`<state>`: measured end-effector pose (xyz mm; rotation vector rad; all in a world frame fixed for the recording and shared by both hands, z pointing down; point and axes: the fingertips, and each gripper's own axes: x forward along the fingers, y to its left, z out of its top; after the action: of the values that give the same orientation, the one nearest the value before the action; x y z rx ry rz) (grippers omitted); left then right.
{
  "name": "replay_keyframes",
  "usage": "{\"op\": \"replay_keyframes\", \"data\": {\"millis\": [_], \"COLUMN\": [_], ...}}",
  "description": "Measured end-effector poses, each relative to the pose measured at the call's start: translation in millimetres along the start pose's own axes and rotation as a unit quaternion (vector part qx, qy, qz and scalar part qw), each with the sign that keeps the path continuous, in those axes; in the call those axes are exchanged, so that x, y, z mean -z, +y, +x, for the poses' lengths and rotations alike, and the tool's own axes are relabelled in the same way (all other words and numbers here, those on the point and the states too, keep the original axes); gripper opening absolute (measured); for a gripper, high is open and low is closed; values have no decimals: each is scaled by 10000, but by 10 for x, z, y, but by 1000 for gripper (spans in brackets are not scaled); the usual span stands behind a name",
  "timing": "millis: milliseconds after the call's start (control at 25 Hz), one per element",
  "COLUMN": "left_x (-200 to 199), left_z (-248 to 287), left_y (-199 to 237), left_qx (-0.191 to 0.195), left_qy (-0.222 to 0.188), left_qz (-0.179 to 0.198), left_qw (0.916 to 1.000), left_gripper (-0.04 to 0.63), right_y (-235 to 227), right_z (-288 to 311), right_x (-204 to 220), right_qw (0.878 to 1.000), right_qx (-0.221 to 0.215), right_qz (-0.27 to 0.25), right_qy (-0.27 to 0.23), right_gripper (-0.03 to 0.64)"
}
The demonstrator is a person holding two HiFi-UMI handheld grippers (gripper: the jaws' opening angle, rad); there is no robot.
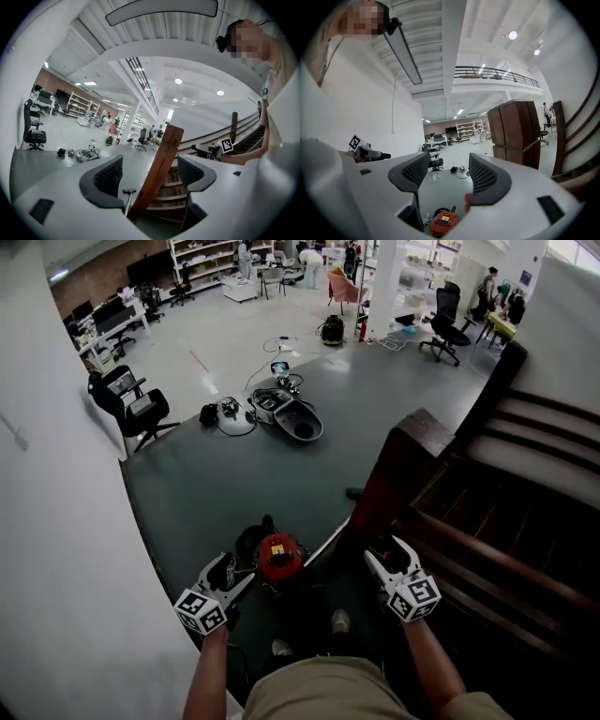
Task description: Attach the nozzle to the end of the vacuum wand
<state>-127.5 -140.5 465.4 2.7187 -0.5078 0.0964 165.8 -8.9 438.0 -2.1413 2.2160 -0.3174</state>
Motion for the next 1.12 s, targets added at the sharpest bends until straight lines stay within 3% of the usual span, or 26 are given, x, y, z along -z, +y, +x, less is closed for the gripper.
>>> {"op": "replay_keyframes", "data": {"millis": [240,520,800,1040,1080,1120], "left_x": [-191,26,422,605,617,626], "left_z": [-778,-1373,-1576,-1547,-1538,-1523], "left_y": [157,333,329,312,310,305], "left_qx": [-490,-1074,-1457,-1567,-1577,-1581], "left_qy": [-336,-487,-305,-127,-107,-87], "left_qz": [102,40,-66,-168,-172,-170], "left_qw": [9982,9930,9888,9874,9873,9872], "left_gripper": [377,377,377,377,377,377], "right_y": [447,844,1073,1118,1112,1103], "right_z": [76,321,468,551,549,543], "right_x": [-104,61,324,514,536,548], "right_qw": [9990,9953,9908,9871,9863,9857], "right_qx": [-237,-612,-1000,-1144,-1114,-1063], "right_qz": [-377,-712,-777,-840,-923,-1029], "right_qy": [-3,248,486,747,791,810], "right_gripper": [284,284,284,277,257,193]}}
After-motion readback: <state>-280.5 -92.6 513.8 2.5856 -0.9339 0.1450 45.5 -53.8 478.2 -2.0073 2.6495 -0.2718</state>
